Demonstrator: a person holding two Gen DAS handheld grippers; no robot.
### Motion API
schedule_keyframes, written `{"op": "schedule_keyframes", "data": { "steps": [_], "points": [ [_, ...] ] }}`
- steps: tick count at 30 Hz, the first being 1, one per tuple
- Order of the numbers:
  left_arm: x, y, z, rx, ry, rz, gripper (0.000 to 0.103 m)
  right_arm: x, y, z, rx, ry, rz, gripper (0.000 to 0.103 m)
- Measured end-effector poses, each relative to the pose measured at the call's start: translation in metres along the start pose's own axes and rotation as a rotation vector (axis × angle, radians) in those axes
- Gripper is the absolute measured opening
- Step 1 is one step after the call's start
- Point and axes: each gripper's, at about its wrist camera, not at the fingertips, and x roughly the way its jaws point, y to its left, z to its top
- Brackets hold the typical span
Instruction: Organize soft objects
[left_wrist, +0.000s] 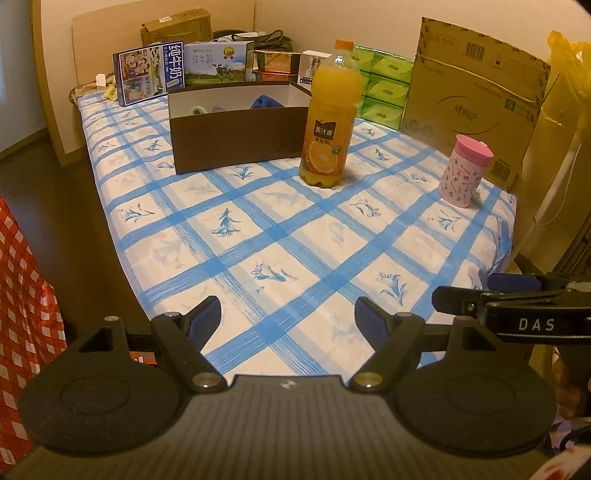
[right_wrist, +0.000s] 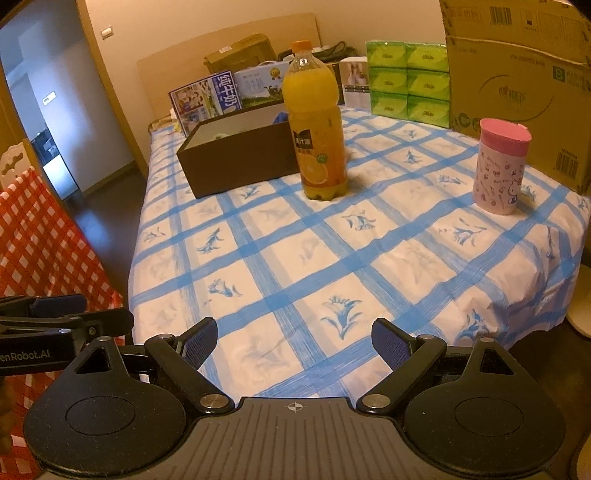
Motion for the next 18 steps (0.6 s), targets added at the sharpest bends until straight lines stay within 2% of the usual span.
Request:
{"op": "schedule_keyframes", "data": {
  "steps": [18],
  "points": [
    [0.0021, -0.0008, -0.0006, 0.000, 0.004, 0.001, 0.078, 0.0004, -0.0008, 0.0001, -0.001, 0.001, 0.000, 0.090]
  ]
}}
